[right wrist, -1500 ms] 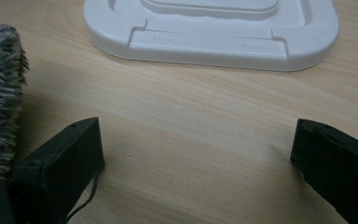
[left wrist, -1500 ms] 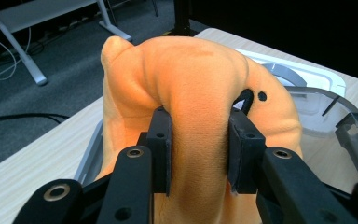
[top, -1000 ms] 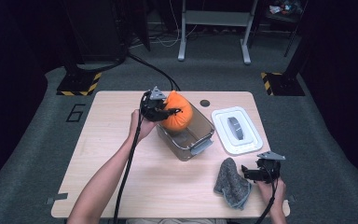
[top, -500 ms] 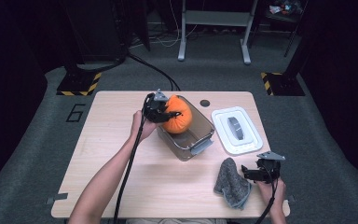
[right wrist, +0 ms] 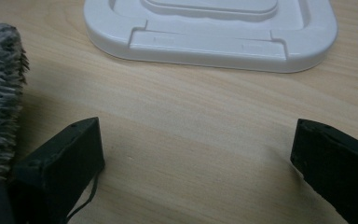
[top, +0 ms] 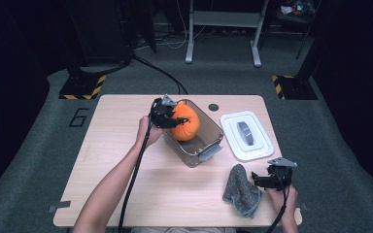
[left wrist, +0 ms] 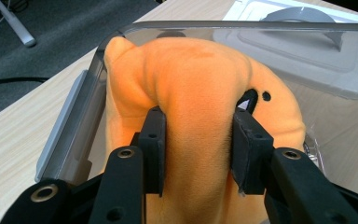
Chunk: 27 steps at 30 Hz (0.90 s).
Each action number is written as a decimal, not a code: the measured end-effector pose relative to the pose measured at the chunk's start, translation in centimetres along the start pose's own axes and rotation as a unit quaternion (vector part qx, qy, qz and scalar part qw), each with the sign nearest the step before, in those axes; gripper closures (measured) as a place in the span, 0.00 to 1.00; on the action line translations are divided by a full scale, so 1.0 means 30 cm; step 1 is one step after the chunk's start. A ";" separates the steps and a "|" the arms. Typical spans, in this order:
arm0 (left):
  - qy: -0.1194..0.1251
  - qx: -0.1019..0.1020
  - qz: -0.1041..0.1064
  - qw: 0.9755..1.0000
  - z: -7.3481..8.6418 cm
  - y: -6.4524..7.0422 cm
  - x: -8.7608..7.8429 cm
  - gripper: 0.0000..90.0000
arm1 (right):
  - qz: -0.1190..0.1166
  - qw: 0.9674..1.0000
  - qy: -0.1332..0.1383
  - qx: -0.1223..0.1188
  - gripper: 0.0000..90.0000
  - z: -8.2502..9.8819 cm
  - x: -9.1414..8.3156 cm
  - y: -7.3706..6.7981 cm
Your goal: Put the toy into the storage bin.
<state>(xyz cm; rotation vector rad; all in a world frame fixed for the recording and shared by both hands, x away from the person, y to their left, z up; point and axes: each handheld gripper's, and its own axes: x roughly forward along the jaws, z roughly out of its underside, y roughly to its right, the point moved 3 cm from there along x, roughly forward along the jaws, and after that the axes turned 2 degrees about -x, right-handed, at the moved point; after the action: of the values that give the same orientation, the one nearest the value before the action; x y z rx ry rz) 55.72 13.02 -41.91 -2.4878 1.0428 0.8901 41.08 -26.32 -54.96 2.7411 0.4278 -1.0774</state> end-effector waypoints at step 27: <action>-0.037 0.000 -0.004 0.999 0.012 -0.001 0.039 0.47 | 0.000 1.000 0.000 -0.001 0.02 0.000 0.000 0.000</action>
<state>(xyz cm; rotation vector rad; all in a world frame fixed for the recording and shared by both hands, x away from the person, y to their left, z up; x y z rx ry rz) 56.23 12.58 -42.92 -2.4375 1.0091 0.9709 41.08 -26.32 -54.96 2.7400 0.4296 -1.0761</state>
